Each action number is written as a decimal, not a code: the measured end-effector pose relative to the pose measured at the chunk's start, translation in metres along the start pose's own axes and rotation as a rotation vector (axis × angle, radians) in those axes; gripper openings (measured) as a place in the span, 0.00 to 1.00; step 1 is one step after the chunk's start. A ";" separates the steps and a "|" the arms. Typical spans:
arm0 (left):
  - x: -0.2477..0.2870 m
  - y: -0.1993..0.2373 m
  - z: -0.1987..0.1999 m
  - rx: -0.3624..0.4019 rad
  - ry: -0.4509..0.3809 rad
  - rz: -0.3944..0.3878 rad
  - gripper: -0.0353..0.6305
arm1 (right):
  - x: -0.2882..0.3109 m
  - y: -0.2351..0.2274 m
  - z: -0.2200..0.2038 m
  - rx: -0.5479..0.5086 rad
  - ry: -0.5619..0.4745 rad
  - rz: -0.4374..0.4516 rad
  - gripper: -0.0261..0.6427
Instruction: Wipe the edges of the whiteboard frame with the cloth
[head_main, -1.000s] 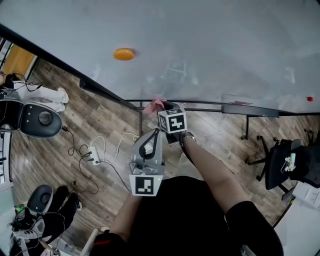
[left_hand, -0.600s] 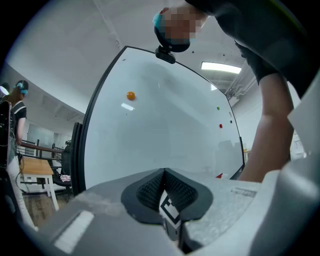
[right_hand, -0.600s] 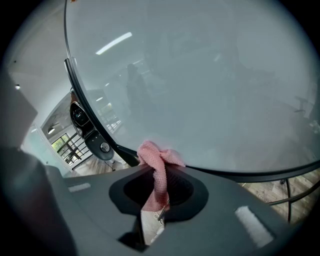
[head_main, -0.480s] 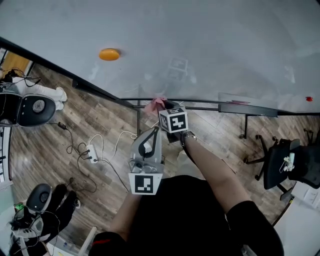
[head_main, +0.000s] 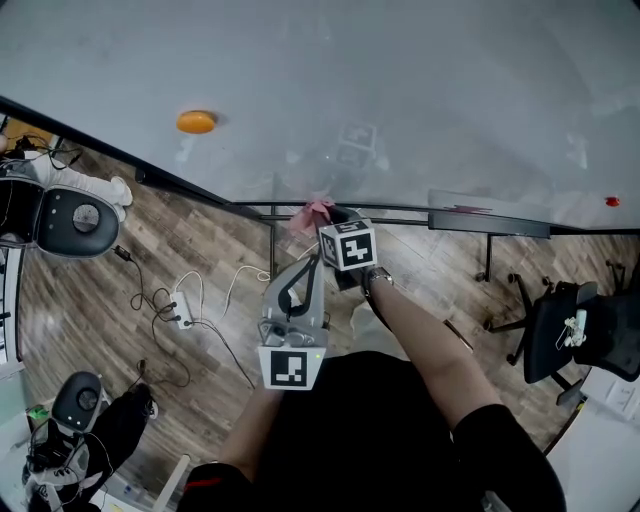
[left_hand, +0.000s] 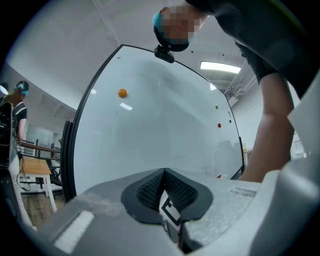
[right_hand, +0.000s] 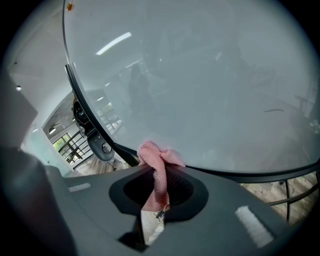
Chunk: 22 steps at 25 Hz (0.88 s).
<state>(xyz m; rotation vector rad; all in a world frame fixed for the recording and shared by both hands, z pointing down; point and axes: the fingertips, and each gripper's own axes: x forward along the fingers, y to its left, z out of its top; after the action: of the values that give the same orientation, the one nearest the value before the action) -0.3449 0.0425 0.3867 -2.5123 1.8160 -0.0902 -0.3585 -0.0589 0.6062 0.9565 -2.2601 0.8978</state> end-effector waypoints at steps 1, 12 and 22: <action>0.001 -0.002 0.000 -0.005 0.002 0.003 0.05 | -0.002 -0.002 0.000 0.001 0.000 0.001 0.12; 0.019 -0.035 0.010 0.003 -0.025 -0.003 0.05 | -0.024 -0.030 -0.006 0.003 0.023 -0.001 0.12; 0.031 -0.074 0.013 0.003 -0.015 -0.022 0.05 | -0.049 -0.068 -0.011 0.032 0.018 -0.021 0.12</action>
<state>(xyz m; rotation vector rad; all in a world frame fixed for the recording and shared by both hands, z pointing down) -0.2644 0.0359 0.3798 -2.5241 1.7819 -0.0748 -0.2749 -0.0662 0.6057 0.9803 -2.2230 0.9329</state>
